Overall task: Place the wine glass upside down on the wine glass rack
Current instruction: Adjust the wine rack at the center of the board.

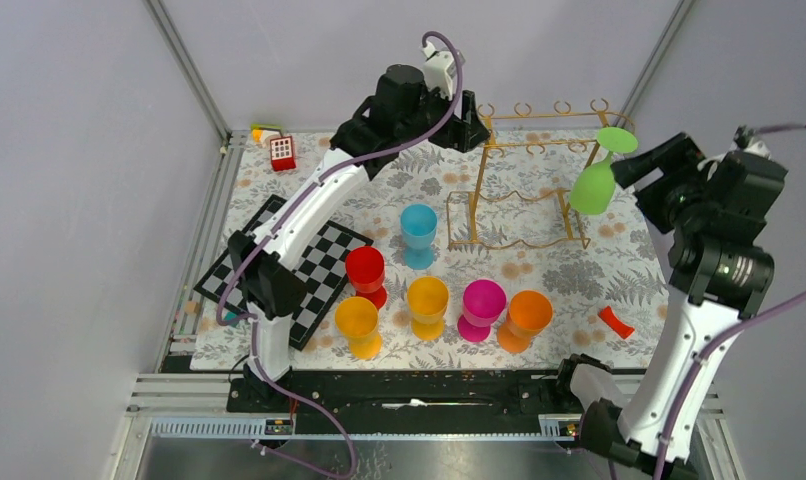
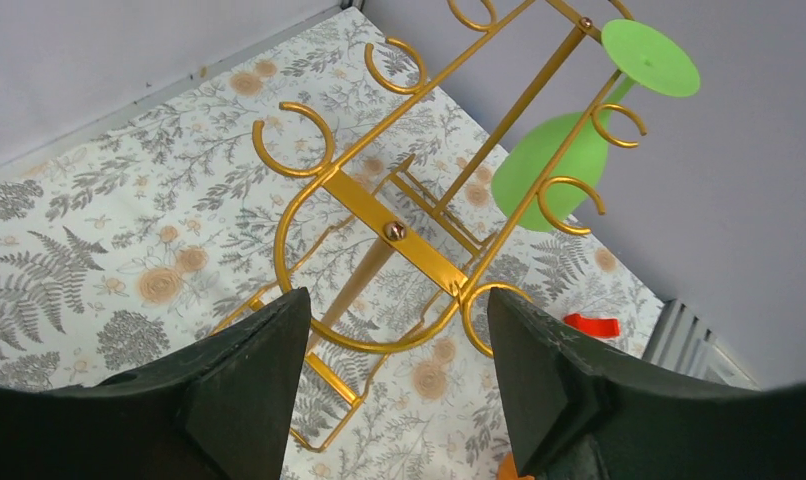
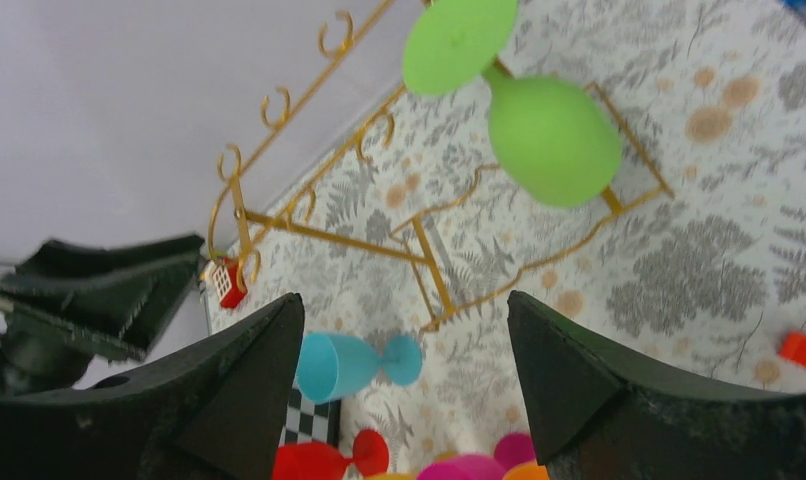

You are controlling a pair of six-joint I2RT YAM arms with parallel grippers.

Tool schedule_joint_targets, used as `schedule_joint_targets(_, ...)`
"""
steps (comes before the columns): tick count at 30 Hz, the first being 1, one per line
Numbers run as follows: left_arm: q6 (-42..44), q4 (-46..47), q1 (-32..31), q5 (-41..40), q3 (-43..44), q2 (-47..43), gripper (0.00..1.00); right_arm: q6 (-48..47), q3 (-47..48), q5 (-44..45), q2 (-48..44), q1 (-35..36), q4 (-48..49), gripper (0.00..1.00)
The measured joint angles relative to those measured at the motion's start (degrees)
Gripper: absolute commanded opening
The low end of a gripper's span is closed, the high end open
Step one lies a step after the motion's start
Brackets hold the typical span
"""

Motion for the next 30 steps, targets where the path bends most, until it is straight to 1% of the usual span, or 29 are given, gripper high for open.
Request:
schedule_joint_targets(4, 2.2, 0.0, -0.5, -1.6, 2.2, 2.1, 0.64, 1.7, -7.6, -2.4, -6.1, 0.0, -1.7, 0.77)
schedule_joint_targets(7, 2.6, 0.0, 0.0, -2.8, 3.0, 3.2, 0.63, 4.0, -13.1, -4.9, -9.7, 0.0, -2.2, 0.75)
schedule_joint_targets(13, 2.5, 0.0, 0.8, -5.3, 3.1, 4.3, 0.62, 8.3, -17.9, -8.6, -10.9, 1.3, -2.5, 0.73)
schedule_joint_targets(17, 1.0, 0.2, 1.5, -5.6, 3.3, 4.8, 0.58, 9.5, -17.8, -8.2, -9.3, 6.1, -2.0, 0.72)
schedule_joint_targets(22, -2.3, 1.6, 2.7, -4.9, 3.4, 5.2, 0.48, 10.1, -15.1, -4.7, -5.3, 15.3, -1.0, 0.7)
schedule_joint_targets(26, -5.3, 2.1, 4.0, -3.3, 3.4, 5.5, 0.44, 9.7, -10.4, 0.0, 0.5, 21.5, -0.1, 0.7)
schedule_joint_targets(30, -7.5, 2.4, 4.9, -1.8, 3.3, 5.5, 0.43, 8.2, -4.5, 3.8, 7.1, 24.8, 0.7, 0.7)
